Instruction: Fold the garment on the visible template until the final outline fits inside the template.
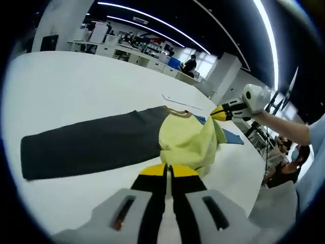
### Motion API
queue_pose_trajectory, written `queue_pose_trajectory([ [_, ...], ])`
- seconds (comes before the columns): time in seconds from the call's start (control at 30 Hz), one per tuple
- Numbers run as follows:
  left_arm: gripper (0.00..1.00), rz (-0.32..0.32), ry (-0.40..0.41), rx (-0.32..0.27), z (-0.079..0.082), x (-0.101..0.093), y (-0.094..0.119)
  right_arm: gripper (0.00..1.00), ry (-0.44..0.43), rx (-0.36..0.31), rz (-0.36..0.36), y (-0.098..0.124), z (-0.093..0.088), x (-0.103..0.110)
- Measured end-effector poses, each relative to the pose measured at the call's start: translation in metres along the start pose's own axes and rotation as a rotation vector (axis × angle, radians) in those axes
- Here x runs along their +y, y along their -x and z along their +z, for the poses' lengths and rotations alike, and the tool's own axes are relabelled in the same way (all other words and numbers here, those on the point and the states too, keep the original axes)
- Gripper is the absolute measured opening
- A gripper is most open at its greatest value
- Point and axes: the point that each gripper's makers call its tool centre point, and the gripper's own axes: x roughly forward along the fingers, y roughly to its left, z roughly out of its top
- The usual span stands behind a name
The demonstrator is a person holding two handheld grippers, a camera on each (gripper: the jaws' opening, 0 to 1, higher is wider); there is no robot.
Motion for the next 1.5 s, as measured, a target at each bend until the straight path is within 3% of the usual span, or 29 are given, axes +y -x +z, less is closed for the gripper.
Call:
queue_pose_trajectory([
  [0.23,0.00,0.045,-0.002,-0.018,0.013,0.012,-0.018,0.00,-0.040,0.000,-0.025,-0.018,-0.004,-0.020],
  [0.43,0.00,0.049,0.012,-0.004,0.011,0.017,-0.028,0.00,-0.116,0.006,-0.009,-0.036,-0.016,-0.027],
  [0.8,0.00,0.046,0.018,0.023,0.002,0.017,-0.034,0.00,-0.148,0.046,0.018,-0.056,-0.035,-0.019],
  [1.23,0.00,0.038,0.036,0.035,-0.006,0.015,-0.035,0.00,-0.176,0.086,0.046,-0.062,-0.047,-0.011],
  [1.5,0.00,0.035,0.037,0.036,-0.006,0.015,-0.032,0.24,-0.302,0.009,-0.015,-0.043,-0.042,-0.025],
])
